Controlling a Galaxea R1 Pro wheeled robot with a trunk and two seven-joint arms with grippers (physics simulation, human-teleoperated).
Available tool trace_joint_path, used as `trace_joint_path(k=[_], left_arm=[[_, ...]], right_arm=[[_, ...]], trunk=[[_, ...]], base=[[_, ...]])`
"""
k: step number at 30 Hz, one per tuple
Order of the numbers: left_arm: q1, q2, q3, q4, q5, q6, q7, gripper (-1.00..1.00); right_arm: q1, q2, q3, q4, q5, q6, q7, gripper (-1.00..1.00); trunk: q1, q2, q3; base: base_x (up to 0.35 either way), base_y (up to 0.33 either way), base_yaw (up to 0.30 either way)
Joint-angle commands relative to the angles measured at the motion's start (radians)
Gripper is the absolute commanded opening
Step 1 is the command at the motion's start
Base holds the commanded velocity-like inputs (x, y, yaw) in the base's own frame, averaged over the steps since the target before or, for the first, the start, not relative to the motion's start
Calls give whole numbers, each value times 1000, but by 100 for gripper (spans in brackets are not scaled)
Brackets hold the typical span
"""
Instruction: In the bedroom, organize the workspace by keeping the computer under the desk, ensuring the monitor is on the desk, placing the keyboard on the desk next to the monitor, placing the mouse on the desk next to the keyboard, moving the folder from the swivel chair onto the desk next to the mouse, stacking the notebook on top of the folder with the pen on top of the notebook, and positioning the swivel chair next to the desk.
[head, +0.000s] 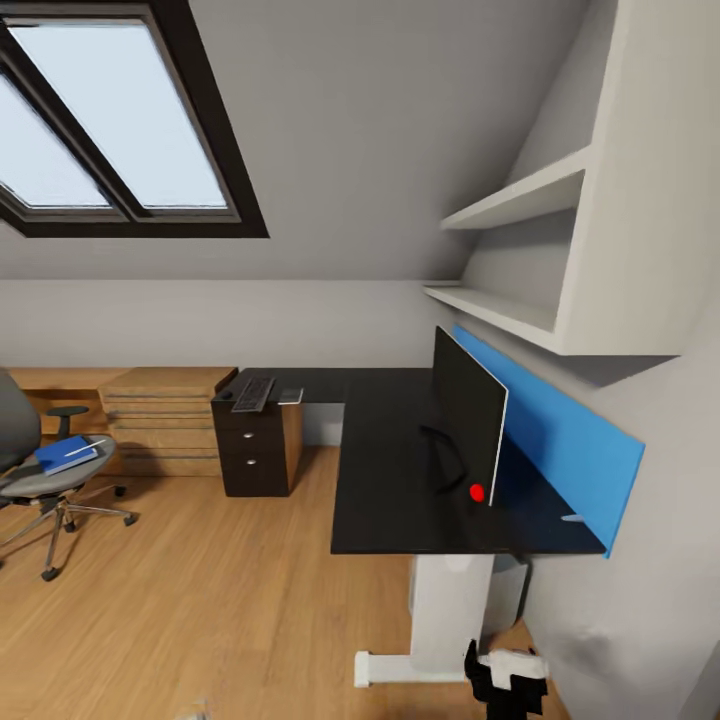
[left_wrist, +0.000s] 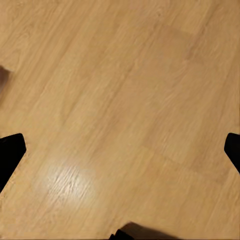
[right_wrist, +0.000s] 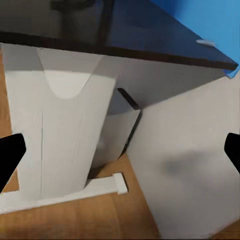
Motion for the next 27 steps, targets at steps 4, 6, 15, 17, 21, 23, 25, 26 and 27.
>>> trace_joint_path(k=[4,6,15,17,21,23,25,26,27], left_arm=[[0,6,-59,141,-40,-144,-18,100],[0,4,-74,176,-54,-182,-21,100],[-1,2,-89,215,-66,-217,-55,100],[-1,1,-87,217,-65,-217,-79,100],[-1,-1,-85,218,-66,-222,-95,100],[-1,-4,-85,218,-66,-228,-96,100],[-1,-15,-86,218,-67,-247,-97,100],[0,-21,-86,218,-67,-258,-97,100],[-1,-23,-86,218,-67,-262,-97,100]], right_arm=[[-1,1,7,116,-13,-100,163,100],[-1,1,6,139,-15,-120,236,100],[-1,18,6,191,-19,-147,325,100],[-1,19,7,195,-18,-148,326,100],[-1,20,8,198,-18,-150,327,100],[-1,22,9,199,-18,-151,327,100],[-1,47,9,199,-16,-152,327,100],[-1,60,8,200,-15,-152,327,100],[-1,65,8,200,-14,-152,327,100]], trunk=[[0,-1,-1],[0,-1,-1],[0,-1,-1],[0,-1,-1],[0,-1,-1],[0,-1,-1],[0,-1,-1],[0,-1,-1],[0,-1,-1]], base=[[-3,333,0],[-1,335,0],[0,331,0],[0,318,4],[0,324,113],[0,327,219],[0,329,250],[0,330,264],[0,331,267]])
